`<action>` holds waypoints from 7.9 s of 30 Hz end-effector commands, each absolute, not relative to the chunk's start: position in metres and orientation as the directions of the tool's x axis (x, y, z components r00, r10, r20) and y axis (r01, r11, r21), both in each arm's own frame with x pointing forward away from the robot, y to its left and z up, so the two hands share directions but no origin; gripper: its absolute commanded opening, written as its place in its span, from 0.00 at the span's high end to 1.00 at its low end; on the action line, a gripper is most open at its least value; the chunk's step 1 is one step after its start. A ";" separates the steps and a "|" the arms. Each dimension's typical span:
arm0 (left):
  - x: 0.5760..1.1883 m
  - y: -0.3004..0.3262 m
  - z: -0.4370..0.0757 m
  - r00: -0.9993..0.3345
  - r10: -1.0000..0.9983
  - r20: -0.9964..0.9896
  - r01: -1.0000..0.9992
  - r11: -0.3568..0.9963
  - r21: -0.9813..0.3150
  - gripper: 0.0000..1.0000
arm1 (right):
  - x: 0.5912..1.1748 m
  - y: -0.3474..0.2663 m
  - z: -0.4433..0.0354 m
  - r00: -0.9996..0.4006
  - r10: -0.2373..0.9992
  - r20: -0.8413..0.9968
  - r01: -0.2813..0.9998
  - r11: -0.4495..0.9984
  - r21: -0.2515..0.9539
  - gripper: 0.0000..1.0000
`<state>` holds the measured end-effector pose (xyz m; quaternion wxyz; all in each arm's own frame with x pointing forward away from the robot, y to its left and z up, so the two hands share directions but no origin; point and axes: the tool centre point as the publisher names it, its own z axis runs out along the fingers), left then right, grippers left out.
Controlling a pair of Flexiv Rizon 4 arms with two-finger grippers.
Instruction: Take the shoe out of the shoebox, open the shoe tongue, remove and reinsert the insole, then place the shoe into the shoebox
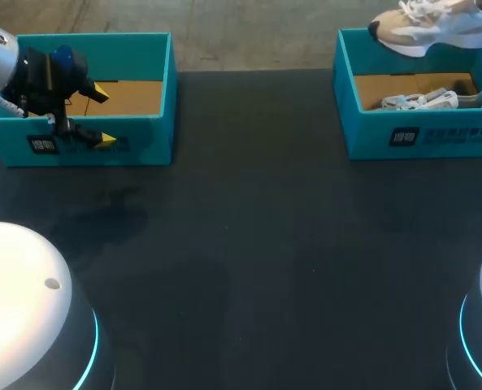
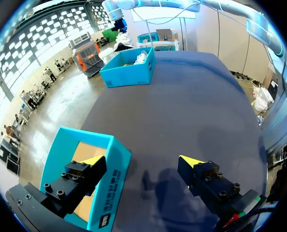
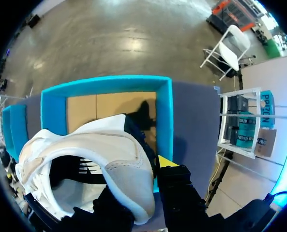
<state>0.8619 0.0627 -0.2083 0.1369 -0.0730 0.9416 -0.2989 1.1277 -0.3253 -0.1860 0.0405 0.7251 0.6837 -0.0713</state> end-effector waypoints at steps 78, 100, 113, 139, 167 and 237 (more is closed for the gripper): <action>0.862 0.063 -0.208 -0.952 -0.218 -0.214 -0.056 0.812 -0.581 0.00 | 1.100 -0.320 -0.255 0.281 0.907 -0.313 0.953 -0.302 -0.017 1.00; 0.862 0.063 -0.208 -0.952 -0.218 -0.214 -0.056 0.812 -0.581 0.00 | 1.097 -0.329 -0.270 0.307 0.892 -0.331 0.944 -0.330 -0.013 1.00; 0.862 0.063 -0.208 -0.952 -0.218 -0.214 -0.056 0.812 -0.581 0.00 | 1.117 -0.329 -0.269 0.314 0.890 -0.330 0.945 -0.327 0.015 1.00; 0.862 0.063 -0.208 -0.952 -0.218 -0.214 -0.056 0.812 -0.581 0.00 | 1.144 -0.335 -0.290 0.321 0.894 -0.313 0.946 -0.319 0.057 1.00; 0.862 0.063 -0.208 -0.952 -0.218 -0.214 -0.056 0.812 -0.581 0.00 | 1.152 -0.344 -0.325 0.296 0.901 -0.316 0.955 -0.286 0.080 1.00; 0.862 0.063 -0.208 -0.952 -0.218 -0.214 -0.056 0.812 -0.581 0.00 | 1.155 -0.336 -0.350 0.325 0.901 -0.286 0.946 -0.313 0.087 0.12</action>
